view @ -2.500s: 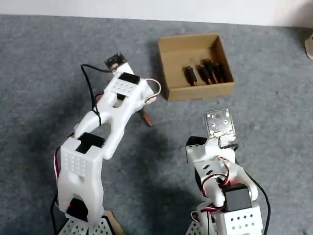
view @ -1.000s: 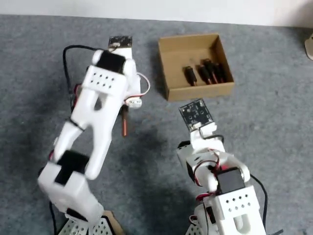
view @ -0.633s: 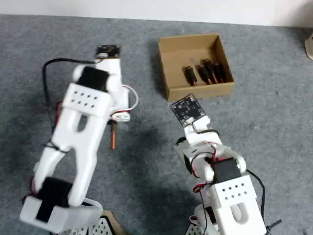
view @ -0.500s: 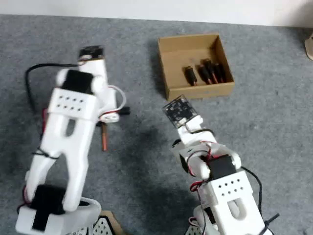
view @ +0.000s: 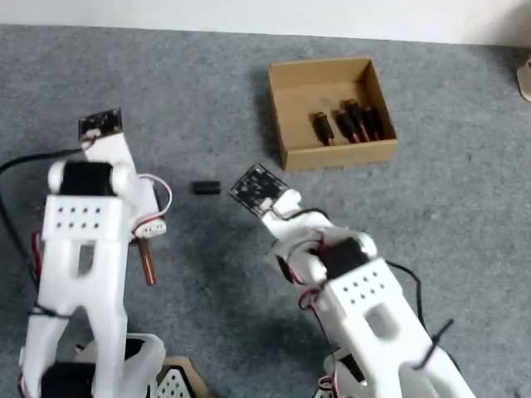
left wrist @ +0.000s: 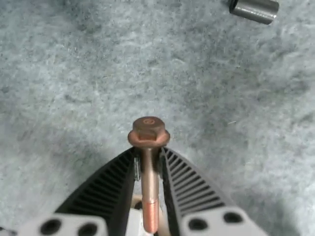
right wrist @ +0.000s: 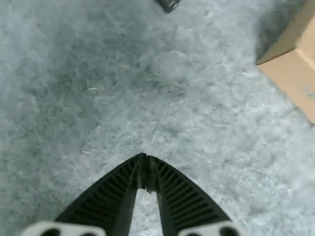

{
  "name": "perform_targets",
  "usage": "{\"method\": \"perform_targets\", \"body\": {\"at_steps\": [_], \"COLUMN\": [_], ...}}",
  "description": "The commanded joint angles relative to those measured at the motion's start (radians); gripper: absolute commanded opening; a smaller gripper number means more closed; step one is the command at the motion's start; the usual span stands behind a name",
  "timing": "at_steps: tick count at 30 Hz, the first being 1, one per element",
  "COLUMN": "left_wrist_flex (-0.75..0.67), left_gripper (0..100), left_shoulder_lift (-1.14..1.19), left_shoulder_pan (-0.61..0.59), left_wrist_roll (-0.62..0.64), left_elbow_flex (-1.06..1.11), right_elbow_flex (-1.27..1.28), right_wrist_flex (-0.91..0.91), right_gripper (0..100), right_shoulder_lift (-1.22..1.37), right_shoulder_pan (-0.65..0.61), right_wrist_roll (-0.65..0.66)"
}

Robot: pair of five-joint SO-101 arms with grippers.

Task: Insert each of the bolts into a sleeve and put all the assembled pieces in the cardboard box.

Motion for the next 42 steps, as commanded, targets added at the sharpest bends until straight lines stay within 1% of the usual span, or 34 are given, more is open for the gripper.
{"method": "perform_targets", "body": {"at_steps": [1, 6, 10, 13, 16, 20, 23, 27, 29, 32, 37, 42], "left_wrist_flex": [-0.051, -0.054, -0.055, -0.092, -0.092, -0.138, -0.198, -0.276, -0.310, -0.350, -0.422, -0.425], "left_gripper": [1, 1, 1, 1, 1, 1, 1, 1, 1, 1, 1, 1], "left_shoulder_lift": [-0.117, -0.225, -0.295, -0.343, -0.372, -0.389, -0.389, -0.389, -0.389, -0.389, -0.389, -0.389], "left_shoulder_pan": [-0.013, -0.013, -0.019, -0.079, -0.139, -0.219, -0.257, -0.298, -0.314, -0.317, -0.317, -0.317], "left_wrist_roll": [-0.008, -0.009, -0.009, -0.011, -0.083, -0.118, -0.147, -0.150, -0.150, -0.150, -0.150, -0.152], "left_elbow_flex": [0.073, 0.189, 0.283, 0.300, 0.306, 0.355, 0.414, 0.484, 0.516, 0.567, 0.633, 0.664], "right_elbow_flex": [-0.108, -0.237, -0.346, -0.417, -0.464, -0.513, -0.572, -0.673, -0.733, -0.823, -0.944, -0.993], "right_wrist_flex": [-0.013, -0.008, 0.042, 0.061, 0.061, 0.061, 0.061, 0.068, 0.104, 0.170, 0.217, 0.217], "right_gripper": [0.5, 0.5, 0.5, 0.5, 0.5, 0.5, 0.5, 1.5, 6.0, 14.7, 15.3, 15.3], "right_shoulder_lift": [0.097, 0.228, 0.334, 0.417, 0.499, 0.599, 0.668, 0.756, 0.797, 0.851, 0.912, 0.984], "right_shoulder_pan": [-0.021, -0.050, -0.084, -0.108, -0.130, -0.154, -0.166, -0.166, -0.168, -0.182, -0.216, -0.252], "right_wrist_roll": [0.049, 0.098, 0.166, 0.215, 0.276, 0.338, 0.347, 0.348, 0.351, 0.391, 0.396, 0.427]}}
